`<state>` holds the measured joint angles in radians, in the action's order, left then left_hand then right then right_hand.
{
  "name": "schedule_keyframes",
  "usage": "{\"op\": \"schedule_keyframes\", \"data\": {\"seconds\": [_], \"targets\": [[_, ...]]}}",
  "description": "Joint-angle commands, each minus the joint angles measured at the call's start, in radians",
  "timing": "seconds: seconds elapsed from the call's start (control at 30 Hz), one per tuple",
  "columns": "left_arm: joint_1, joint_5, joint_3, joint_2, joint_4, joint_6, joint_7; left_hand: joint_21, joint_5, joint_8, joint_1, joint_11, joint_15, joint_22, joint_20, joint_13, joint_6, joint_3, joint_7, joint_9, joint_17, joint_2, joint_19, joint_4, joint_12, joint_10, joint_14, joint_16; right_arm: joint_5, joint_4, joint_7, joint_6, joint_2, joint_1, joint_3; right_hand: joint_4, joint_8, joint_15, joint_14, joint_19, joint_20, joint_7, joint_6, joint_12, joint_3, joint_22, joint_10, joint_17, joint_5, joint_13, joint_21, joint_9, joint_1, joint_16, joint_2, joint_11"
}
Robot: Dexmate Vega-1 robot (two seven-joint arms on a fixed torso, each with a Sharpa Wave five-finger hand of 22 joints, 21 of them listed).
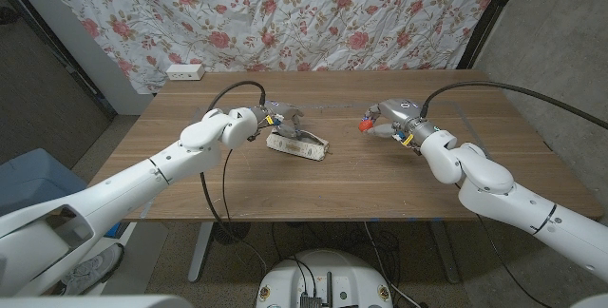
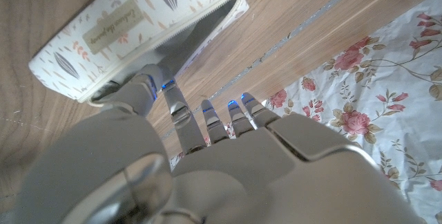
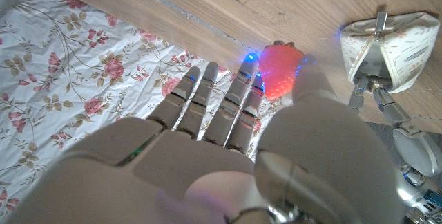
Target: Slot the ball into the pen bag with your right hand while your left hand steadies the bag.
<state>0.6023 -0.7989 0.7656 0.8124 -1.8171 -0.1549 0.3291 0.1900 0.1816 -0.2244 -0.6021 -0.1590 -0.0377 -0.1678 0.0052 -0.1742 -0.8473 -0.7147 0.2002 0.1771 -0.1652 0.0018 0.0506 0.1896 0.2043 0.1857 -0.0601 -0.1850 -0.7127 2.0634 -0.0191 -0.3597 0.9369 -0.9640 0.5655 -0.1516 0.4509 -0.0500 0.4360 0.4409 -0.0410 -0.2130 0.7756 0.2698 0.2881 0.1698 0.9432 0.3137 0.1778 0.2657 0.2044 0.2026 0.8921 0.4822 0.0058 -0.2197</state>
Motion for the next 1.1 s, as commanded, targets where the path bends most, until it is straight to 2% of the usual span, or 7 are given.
{"op": "schedule_keyframes", "data": {"seconds": [0.03, 0.43, 0.63, 1.1], "targets": [[-0.002, -0.011, 0.004, -0.006, 0.043, 0.013, -0.035, 0.004, 0.007, 0.005, -0.02, -0.003, -0.056, -0.001, 0.003, -0.002, -0.014, 0.008, -0.003, 0.003, -0.003, 0.0, 0.014, 0.0, 0.006, 0.02, -0.019, -0.007, -0.005, -0.009, -0.001, -0.004, -0.013, 0.015, 0.01, 0.002, 0.004, -0.144, 0.007, 0.007, -0.003, -0.005, 0.012, -0.002, -0.004, 0.005, 0.01, 0.002, 0.004, 0.003, -0.002, 0.002, 0.005, 0.005, 0.006, 0.0], [-0.002, 0.002, 0.004, 0.0, 0.065, 0.044, -0.068, 0.011, 0.008, 0.012, -0.049, -0.017, -0.066, -0.001, 0.004, -0.002, -0.033, 0.018, 0.0, 0.004, -0.003, -0.006, 0.049, 0.001, 0.008, 0.046, -0.058, -0.01, -0.011, 0.0, 0.0, -0.028, -0.017, 0.01, 0.012, 0.002, 0.002, -0.143, 0.007, 0.008, -0.003, -0.005, 0.013, -0.003, -0.007, 0.005, 0.011, 0.003, 0.004, 0.004, -0.002, 0.002, 0.004, 0.007, 0.007, 0.0], [0.011, 0.003, -0.003, 0.006, 0.055, 0.031, -0.075, 0.013, 0.008, 0.015, -0.071, -0.03, -0.077, -0.001, 0.007, -0.002, -0.044, 0.025, -0.006, 0.004, -0.003, -0.014, 0.073, 0.002, 0.011, 0.07, -0.08, -0.009, -0.011, 0.004, -0.003, -0.038, -0.021, 0.008, 0.014, 0.002, 0.002, -0.143, 0.007, 0.008, -0.002, -0.005, 0.014, -0.004, -0.008, 0.005, 0.011, 0.003, 0.004, 0.005, -0.002, 0.002, 0.003, 0.008, 0.007, 0.0], [0.035, 0.021, -0.026, 0.049, 0.023, 0.044, -0.063, 0.015, 0.008, 0.025, -0.099, -0.034, -0.084, -0.002, 0.0, -0.002, -0.042, 0.039, -0.007, 0.005, -0.003, -0.034, 0.103, 0.002, 0.009, 0.088, -0.101, -0.007, -0.011, 0.002, -0.008, -0.042, -0.027, 0.013, 0.021, 0.003, 0.001, -0.143, 0.006, 0.008, -0.002, -0.005, 0.014, -0.004, -0.01, 0.005, 0.012, 0.002, 0.004, 0.006, -0.002, 0.002, 0.001, 0.008, 0.009, 0.0]]}}
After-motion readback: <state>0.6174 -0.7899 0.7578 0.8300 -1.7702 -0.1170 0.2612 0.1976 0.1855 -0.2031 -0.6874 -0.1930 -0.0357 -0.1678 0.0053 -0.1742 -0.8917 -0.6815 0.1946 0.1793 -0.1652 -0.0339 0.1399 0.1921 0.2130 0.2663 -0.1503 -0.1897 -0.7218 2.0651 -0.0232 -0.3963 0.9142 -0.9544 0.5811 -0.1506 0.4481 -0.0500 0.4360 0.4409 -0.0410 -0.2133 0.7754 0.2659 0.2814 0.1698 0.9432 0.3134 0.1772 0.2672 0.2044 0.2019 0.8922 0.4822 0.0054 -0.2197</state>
